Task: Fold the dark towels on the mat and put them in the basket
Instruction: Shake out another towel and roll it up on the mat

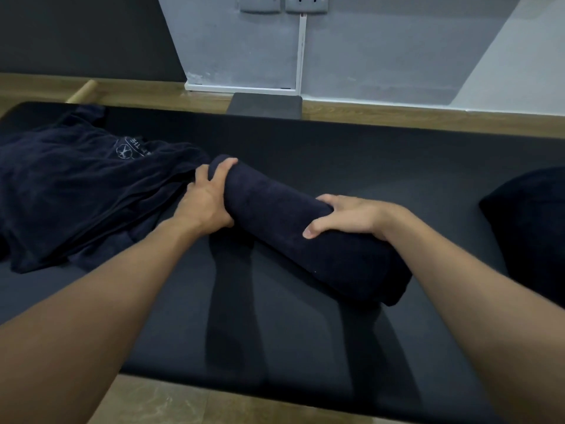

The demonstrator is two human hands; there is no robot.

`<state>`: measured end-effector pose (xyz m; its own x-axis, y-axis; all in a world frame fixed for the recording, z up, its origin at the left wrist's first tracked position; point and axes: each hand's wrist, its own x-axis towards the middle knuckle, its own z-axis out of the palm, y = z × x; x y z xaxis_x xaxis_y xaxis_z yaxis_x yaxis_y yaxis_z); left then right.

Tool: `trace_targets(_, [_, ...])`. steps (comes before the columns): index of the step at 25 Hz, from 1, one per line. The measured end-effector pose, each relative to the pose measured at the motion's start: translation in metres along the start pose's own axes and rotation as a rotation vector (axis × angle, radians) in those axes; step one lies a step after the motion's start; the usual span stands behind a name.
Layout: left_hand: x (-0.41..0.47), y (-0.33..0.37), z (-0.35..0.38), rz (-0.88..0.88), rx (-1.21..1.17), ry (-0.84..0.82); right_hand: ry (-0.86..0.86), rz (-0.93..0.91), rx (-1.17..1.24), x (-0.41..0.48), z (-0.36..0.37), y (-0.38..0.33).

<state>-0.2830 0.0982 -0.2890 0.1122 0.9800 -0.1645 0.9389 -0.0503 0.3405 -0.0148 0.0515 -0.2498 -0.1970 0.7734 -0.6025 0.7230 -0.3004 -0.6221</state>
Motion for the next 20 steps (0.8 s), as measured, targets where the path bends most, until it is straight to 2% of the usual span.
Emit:
trace_targets(3, [0.000,-0.004,-0.007,-0.005,-0.001,-0.010,0.416,-0.164,-0.414,-0.032,0.037,0.009])
trace_targets(5, [0.001,0.000,-0.007,-0.012,0.032,-0.004,0.498,-0.098,-0.670,-0.053,0.063,0.023])
trace_targets(8, [-0.003,0.016,0.007,-0.124,0.201,0.080,0.541,0.023,-0.616,-0.062,0.076,0.042])
trace_targets(10, [-0.010,0.020,0.013,-0.287,0.167,0.136,0.579,0.033,-0.551,-0.066,0.080,0.041])
trace_targets(11, [-0.014,0.020,0.015,-0.384,0.022,0.149,0.593,0.041,-0.504,-0.066,0.081,0.039])
trace_targets(13, [-0.023,0.026,0.022,-0.542,-0.473,0.171,0.589,0.079,-0.311,-0.070,0.077,0.039])
trace_targets(15, [-0.037,0.058,0.032,-0.563,-1.018,0.054,0.536,0.084,0.035,-0.080,0.071,0.045])
trace_targets(16, [-0.043,0.079,0.038,-0.535,-1.195,-0.058,0.502,0.070,0.227,-0.088,0.071,0.048])
trace_targets(17, [-0.049,0.101,0.044,-0.490,-1.278,-0.144,0.466,0.059,0.407,-0.097,0.072,0.051])
trace_targets(20, [-0.058,0.155,0.059,-0.346,-1.326,-0.277,0.419,0.037,0.834,-0.126,0.074,0.065])
